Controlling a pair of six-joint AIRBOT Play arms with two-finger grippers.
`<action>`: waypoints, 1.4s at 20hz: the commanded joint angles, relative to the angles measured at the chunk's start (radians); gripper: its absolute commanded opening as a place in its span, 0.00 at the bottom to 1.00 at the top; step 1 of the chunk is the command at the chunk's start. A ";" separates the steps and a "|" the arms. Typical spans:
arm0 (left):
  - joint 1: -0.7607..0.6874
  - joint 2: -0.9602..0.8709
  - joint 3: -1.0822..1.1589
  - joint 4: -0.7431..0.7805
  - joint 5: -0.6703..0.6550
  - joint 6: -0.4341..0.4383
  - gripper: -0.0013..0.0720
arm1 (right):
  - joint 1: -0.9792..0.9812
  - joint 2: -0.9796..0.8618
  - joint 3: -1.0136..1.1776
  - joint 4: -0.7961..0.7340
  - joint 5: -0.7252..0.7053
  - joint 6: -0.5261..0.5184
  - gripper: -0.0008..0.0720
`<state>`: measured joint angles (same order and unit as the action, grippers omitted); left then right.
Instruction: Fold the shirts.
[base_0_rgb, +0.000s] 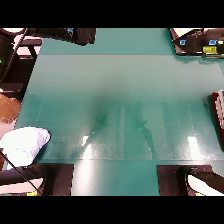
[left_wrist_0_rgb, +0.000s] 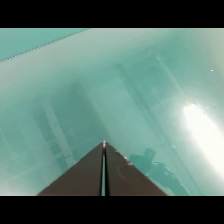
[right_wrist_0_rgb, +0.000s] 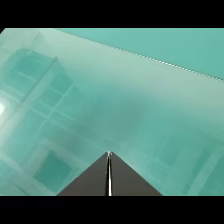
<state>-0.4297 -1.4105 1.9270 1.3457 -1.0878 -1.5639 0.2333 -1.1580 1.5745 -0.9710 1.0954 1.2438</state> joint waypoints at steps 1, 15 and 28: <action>0.000 0.000 0.000 0.000 0.000 0.000 0.05 | 0.002 0.000 0.001 0.001 0.000 0.000 0.03; 0.002 0.002 0.001 0.008 0.067 0.001 0.05 | 0.002 0.000 0.001 0.002 0.042 0.000 0.03; 0.430 0.428 -0.533 0.364 -0.525 0.019 0.26 | 0.002 0.000 0.001 0.002 0.059 0.000 0.03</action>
<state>-0.0914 -1.0885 1.6211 1.6653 -1.5543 -1.5497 0.2340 -1.1580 1.5745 -0.9695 1.1488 1.2438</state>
